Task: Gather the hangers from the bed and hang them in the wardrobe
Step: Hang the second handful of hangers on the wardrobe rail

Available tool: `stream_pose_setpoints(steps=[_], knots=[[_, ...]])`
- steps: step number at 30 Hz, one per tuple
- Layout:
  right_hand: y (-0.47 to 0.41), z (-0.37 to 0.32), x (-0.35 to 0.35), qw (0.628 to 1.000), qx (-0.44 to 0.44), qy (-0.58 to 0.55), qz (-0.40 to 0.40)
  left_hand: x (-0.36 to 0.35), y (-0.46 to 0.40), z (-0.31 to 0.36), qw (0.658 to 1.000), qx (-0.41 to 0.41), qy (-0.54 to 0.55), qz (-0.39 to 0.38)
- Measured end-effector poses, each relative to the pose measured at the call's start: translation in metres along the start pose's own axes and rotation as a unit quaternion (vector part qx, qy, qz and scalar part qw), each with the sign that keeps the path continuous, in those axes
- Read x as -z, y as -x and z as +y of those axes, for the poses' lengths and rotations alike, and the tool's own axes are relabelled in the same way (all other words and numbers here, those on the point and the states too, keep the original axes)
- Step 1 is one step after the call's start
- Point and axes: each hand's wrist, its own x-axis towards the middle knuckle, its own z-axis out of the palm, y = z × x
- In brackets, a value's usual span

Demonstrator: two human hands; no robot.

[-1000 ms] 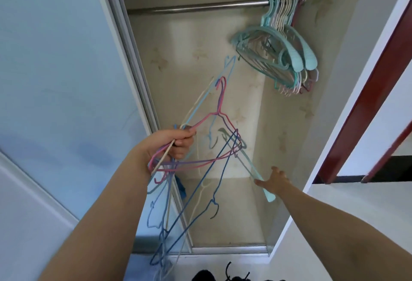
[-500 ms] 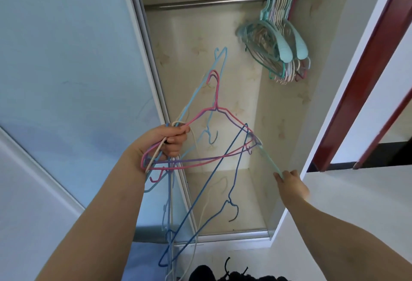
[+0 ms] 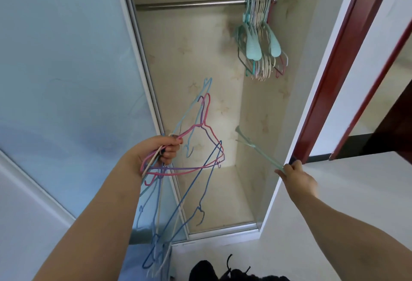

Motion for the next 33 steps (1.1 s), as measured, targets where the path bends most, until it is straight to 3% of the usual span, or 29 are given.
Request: stream_pose_setpoints(steps=[6, 9, 11, 14, 16, 20, 24, 28, 33], knots=[[-0.018, -0.044, 0.022, 0.977, -0.073, -0.113, -0.163, -0.021, -0.018, -0.002, 0.999, -0.010, -0.019, 0.045], [-0.038, -0.073, 0.032, 0.925, -0.108, -0.311, -0.190, -0.033, -0.027, 0.003, 0.998, -0.034, -0.001, 0.054], [-0.048, -0.092, 0.046, 0.869, -0.135, -0.433, -0.199, -0.041, -0.033, 0.009, 0.997, -0.054, 0.000, 0.059], [-0.063, -0.116, 0.069, 0.815, -0.171, -0.521, -0.190, -0.052, -0.044, 0.016, 0.993, -0.088, 0.003, 0.080], [-0.073, -0.130, 0.088, 0.821, -0.156, -0.519, -0.179, -0.057, -0.050, 0.017, 0.989, -0.112, 0.013, 0.100], [-0.089, -0.147, 0.120, 0.873, -0.086, -0.448, -0.172, -0.061, -0.058, 0.023, 0.981, -0.137, 0.067, 0.120], [-0.109, -0.149, 0.118, 0.902, -0.060, -0.381, -0.192, -0.063, -0.061, 0.042, 0.982, -0.136, 0.090, 0.094], [-0.127, -0.137, 0.095, 0.905, -0.073, -0.366, -0.204, -0.058, -0.058, 0.061, 0.989, -0.110, 0.061, 0.077], [-0.143, -0.134, 0.086, 0.893, -0.070, -0.392, -0.209, -0.053, -0.066, 0.069, 0.988, -0.099, 0.023, 0.116]])
